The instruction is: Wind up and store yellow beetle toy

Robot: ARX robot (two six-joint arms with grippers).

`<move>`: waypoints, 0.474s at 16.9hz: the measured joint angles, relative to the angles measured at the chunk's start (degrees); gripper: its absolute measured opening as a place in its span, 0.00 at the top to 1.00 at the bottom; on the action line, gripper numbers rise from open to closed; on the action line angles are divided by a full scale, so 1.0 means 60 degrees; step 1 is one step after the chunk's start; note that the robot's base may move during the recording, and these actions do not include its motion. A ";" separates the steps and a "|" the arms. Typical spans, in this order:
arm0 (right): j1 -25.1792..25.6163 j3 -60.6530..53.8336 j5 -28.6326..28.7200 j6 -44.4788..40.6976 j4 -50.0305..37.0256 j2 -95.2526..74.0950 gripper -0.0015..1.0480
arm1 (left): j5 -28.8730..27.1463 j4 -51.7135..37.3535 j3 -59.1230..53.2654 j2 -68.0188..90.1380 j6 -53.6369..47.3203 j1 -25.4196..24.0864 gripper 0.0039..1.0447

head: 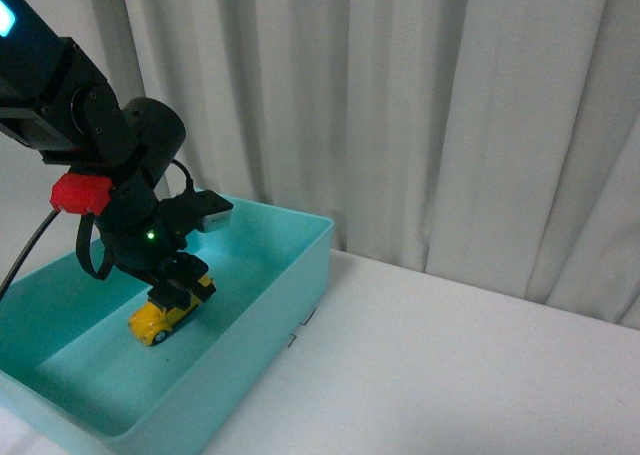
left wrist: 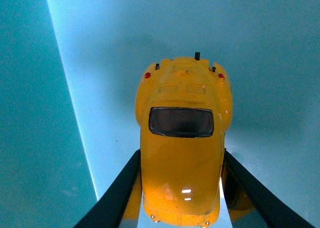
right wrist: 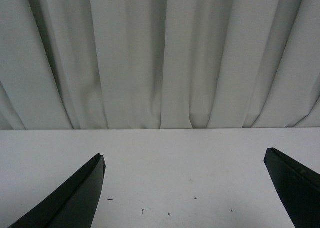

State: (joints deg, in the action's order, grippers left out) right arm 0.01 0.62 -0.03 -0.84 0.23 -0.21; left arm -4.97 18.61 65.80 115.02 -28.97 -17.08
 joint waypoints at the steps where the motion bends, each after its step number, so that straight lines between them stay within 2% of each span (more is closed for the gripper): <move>1: 0.0000 0.0000 0.0000 0.0004 0.0000 0.0000 0.06 | 0.0069 0.0084 0.0000 0.0007 0.0000 0.0007 0.49; 5: 0.0000 0.0000 0.0000 0.0004 0.0000 0.0000 0.06 | 0.0328 0.0219 -0.0004 -0.0033 0.0018 0.0073 0.06; 8: 0.0000 0.0000 0.0000 0.0000 0.0000 0.0000 0.06 | 0.1155 0.0168 0.0000 -0.1104 0.0302 0.0069 0.06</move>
State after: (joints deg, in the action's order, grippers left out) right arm 0.01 0.62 -0.03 -0.84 0.23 -0.21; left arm 1.96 19.62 65.80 108.40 -27.16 -16.67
